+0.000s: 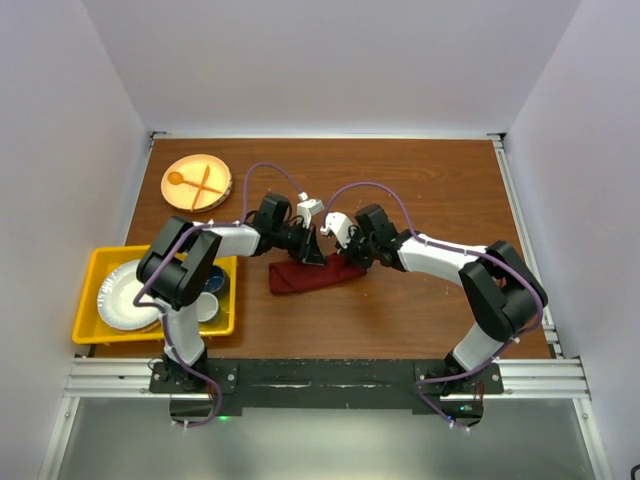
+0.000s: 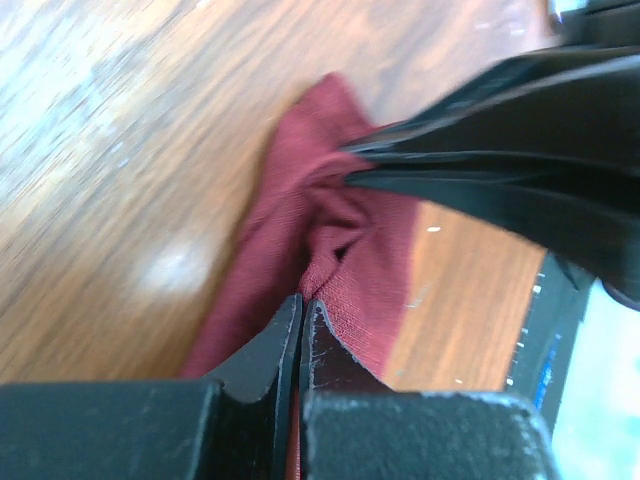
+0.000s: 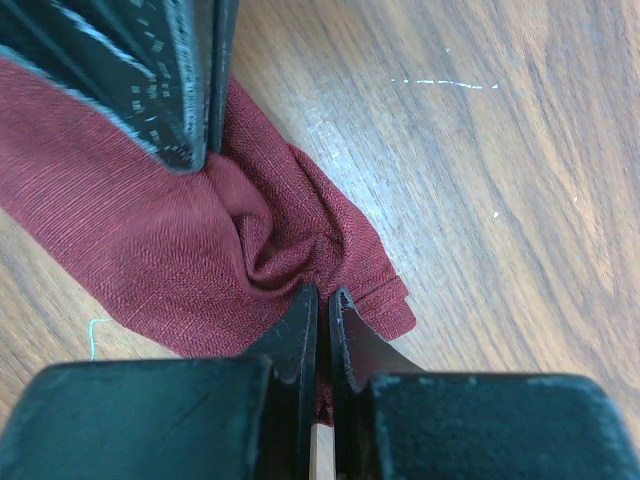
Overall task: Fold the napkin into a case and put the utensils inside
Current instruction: Stuff the top corner of the smaller-rectangle-folded napkin into the folded napkin.
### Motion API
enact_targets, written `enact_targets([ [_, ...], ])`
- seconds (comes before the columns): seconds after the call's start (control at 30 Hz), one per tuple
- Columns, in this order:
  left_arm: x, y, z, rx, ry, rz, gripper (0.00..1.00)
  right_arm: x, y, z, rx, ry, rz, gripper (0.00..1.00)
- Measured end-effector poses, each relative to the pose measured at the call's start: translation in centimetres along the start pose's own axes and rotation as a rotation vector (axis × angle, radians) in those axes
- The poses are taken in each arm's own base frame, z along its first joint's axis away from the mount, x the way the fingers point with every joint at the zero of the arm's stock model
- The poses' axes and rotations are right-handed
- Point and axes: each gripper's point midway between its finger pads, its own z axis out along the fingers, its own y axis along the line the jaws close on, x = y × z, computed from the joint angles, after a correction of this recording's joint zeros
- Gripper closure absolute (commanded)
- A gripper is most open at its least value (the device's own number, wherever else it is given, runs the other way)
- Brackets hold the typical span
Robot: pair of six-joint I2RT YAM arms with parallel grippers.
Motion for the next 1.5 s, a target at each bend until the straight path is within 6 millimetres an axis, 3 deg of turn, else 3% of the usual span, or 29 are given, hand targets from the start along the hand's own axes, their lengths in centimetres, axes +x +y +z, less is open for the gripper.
enact_targets([
  [0.1,1.0,1.1,0.6,-0.026,0.023,-0.036,1.00,0.0,0.0,0.0,0.000,0.000,0.002,0.85],
  [0.13,1.0,1.2,0.6,-0.024,0.023,-0.038,1.00,0.0,0.0,0.0,0.000,0.001,0.002,0.73],
  [0.2,1.0,1.2,0.6,-0.026,0.021,-0.038,1.00,-0.1,0.0,-0.2,0.001,0.001,0.014,0.64],
  [0.27,1.0,1.3,0.6,-0.026,0.020,-0.042,1.00,-0.4,-0.1,-0.6,0.009,-0.006,0.020,0.57],
  [0.37,1.0,1.3,0.6,-0.025,0.019,-0.044,1.00,-1.3,-0.5,-1.7,0.033,-0.031,0.024,0.54],
  [0.53,0.9,1.3,0.7,-0.022,0.014,-0.040,1.00,-3.5,-1.6,-3.9,0.087,-0.100,0.017,0.58],
  [0.63,0.9,1.3,0.7,-0.021,0.013,-0.038,1.00,-3.9,-1.7,-4.2,0.094,-0.116,0.008,0.59],
  [0.83,1.0,1.3,0.7,-0.015,0.009,-0.034,1.00,-3.5,-1.6,-3.9,0.086,-0.103,-0.010,0.60],
  [1.03,1.0,1.3,0.7,-0.013,0.000,-0.037,1.00,-2.0,-1.4,-2.3,0.066,-0.049,-0.031,0.60],
  [1.1,1.0,1.3,0.7,-0.012,-0.003,-0.041,1.00,-1.5,-1.3,-1.7,0.062,-0.030,-0.040,0.65],
  [1.37,1.0,1.3,0.7,-0.012,-0.004,-0.040,1.00,-1.0,-1.5,-0.1,0.128,-0.023,-0.111,1.00],
  [1.5,1.1,1.4,0.8,-0.012,-0.003,-0.041,1.00,-0.1,-0.9,0.3,0.169,-0.014,-0.168,1.00],
])
